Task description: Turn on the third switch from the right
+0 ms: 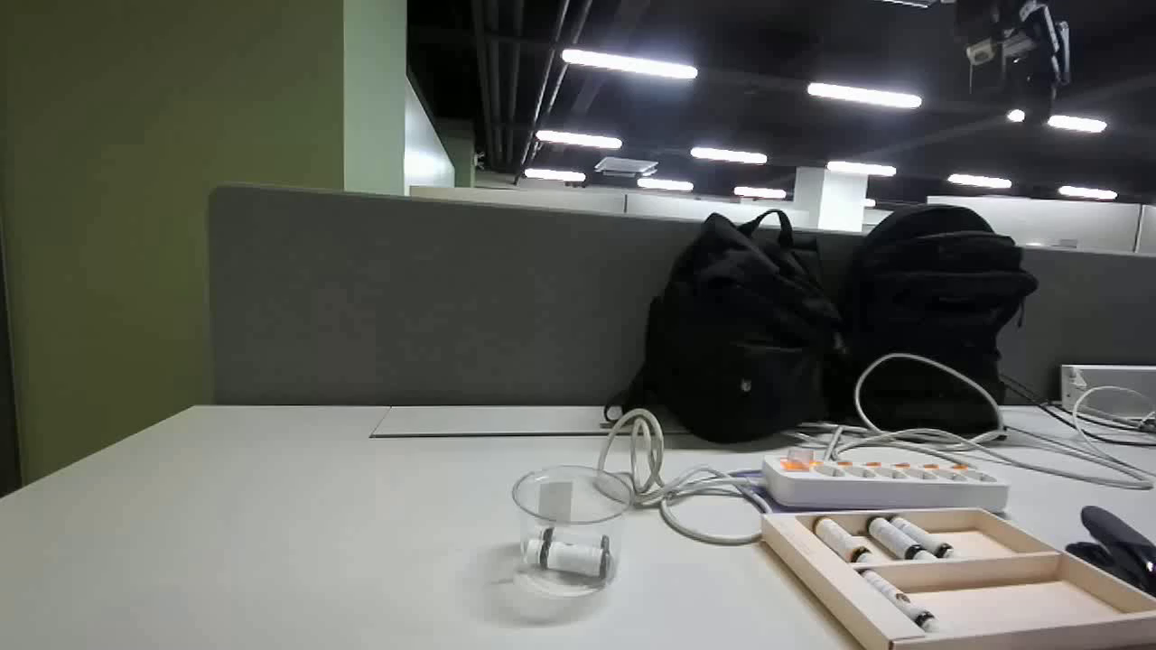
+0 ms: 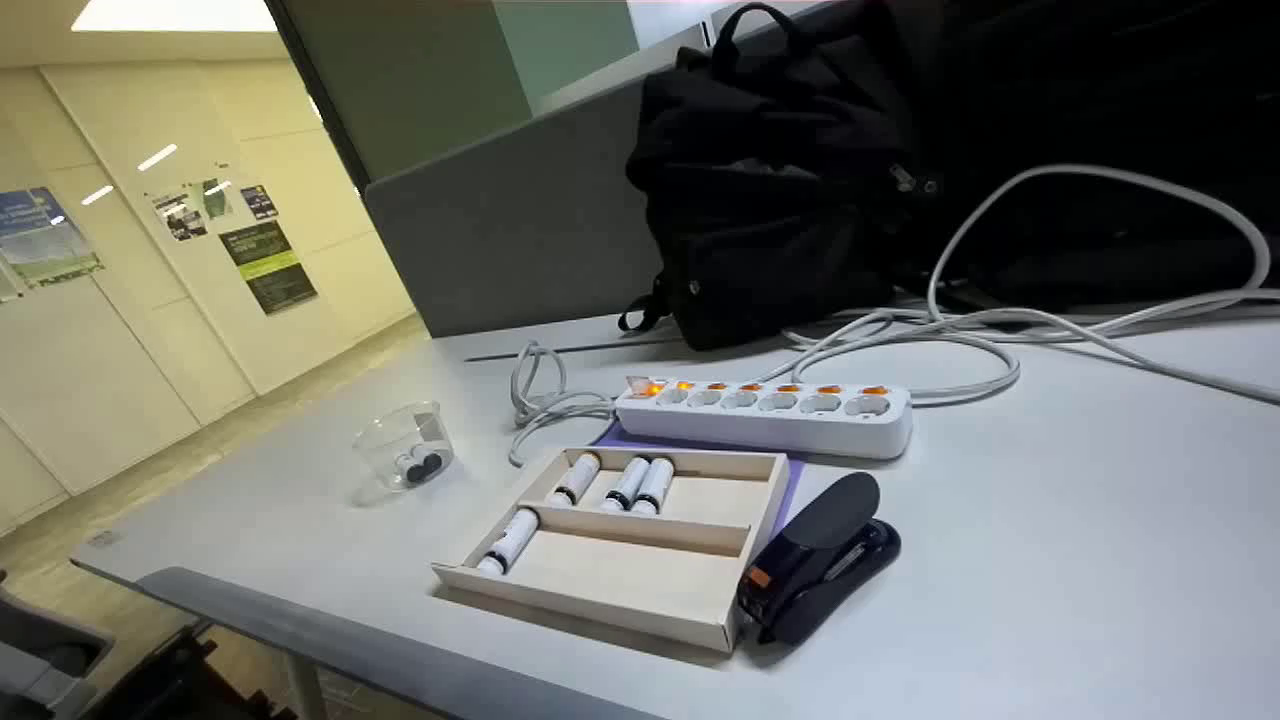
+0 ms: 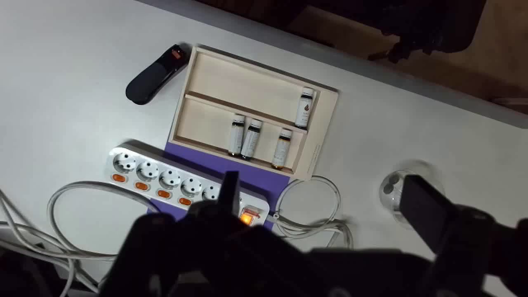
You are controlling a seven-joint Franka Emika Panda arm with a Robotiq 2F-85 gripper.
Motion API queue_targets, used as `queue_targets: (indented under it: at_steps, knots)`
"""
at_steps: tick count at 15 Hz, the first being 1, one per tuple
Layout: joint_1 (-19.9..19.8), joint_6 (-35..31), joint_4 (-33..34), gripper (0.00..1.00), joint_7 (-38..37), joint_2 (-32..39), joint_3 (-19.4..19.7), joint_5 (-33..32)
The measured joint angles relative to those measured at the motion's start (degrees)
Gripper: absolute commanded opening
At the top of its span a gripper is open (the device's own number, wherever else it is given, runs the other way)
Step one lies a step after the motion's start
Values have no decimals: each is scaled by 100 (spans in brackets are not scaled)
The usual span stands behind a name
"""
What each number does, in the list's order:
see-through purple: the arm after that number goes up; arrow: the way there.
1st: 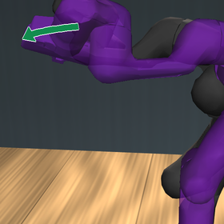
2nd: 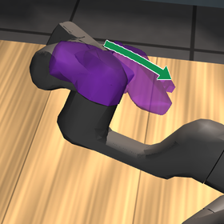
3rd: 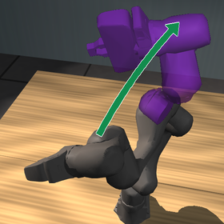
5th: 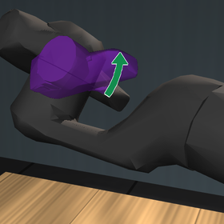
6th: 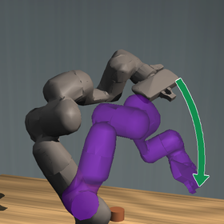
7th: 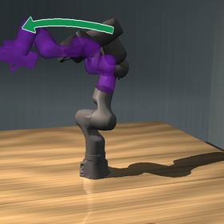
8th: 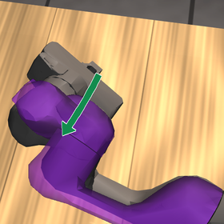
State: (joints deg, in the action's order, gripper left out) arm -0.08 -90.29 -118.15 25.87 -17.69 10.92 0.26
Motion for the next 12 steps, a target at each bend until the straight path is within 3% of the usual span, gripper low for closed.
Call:
queue_targets:
  at_steps: [10, 12]
  knots:
    - [0, -10, 3, 100, 2, 2, 0, 0]
    - [-26, -279, -13, 100, 12, 23, -19, -37]
